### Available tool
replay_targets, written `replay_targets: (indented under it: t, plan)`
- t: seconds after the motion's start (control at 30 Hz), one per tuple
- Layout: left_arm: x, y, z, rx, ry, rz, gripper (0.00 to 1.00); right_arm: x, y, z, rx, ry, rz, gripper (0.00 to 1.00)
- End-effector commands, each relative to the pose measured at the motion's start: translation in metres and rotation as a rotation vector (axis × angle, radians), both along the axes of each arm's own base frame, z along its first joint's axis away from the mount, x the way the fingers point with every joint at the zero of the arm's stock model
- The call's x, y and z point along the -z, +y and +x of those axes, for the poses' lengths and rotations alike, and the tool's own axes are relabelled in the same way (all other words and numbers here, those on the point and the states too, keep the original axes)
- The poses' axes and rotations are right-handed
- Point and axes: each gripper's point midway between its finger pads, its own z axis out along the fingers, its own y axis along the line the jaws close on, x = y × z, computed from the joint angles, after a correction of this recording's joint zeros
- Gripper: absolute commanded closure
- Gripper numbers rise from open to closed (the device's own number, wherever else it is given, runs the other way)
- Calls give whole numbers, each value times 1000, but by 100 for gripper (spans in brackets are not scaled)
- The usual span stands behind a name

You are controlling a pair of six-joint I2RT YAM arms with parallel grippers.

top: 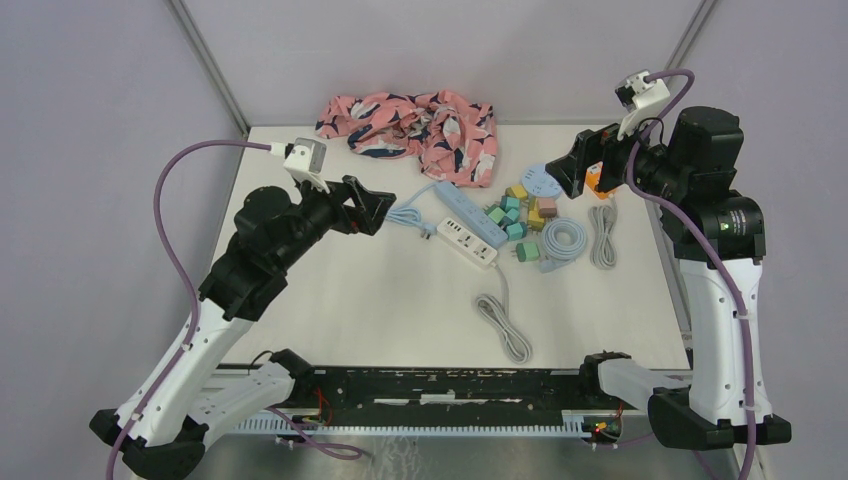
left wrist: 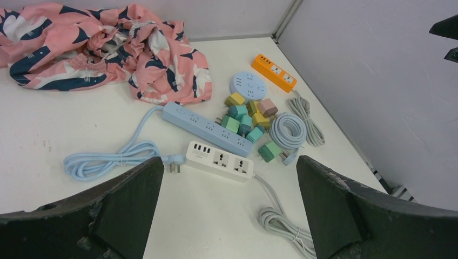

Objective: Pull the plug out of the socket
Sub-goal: Reset both arms

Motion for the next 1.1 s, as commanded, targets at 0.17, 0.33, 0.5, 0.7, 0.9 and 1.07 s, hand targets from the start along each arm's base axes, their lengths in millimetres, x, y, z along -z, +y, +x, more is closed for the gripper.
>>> replay_targets:
  t: [0.17, 0.33, 0.5, 0.7, 0.9, 1.07]
  plan:
    - [-16, -3, 0, 27, -65, -24, 1, -12, -3, -3, 12, -54, -3, 1]
    - [-16, -4, 0, 28, -64, -25, 1, -12, -3, -3, 12, -54, -5, 1]
    - [-18, -6, 0, 36, -66, -29, 1, -12, -3, -3, 12, -54, -4, 1]
    - [-15, -7, 1, 41, -65, -27, 1, -8, -2, -2, 6, -41, -5, 1]
    - [-17, -11, 2, 56, -66, -34, 1, -8, -2, 2, 8, -42, 2, 1]
    - [-21, -11, 0, 63, -74, -38, 1, -9, -3, -3, 13, -49, 1, 1]
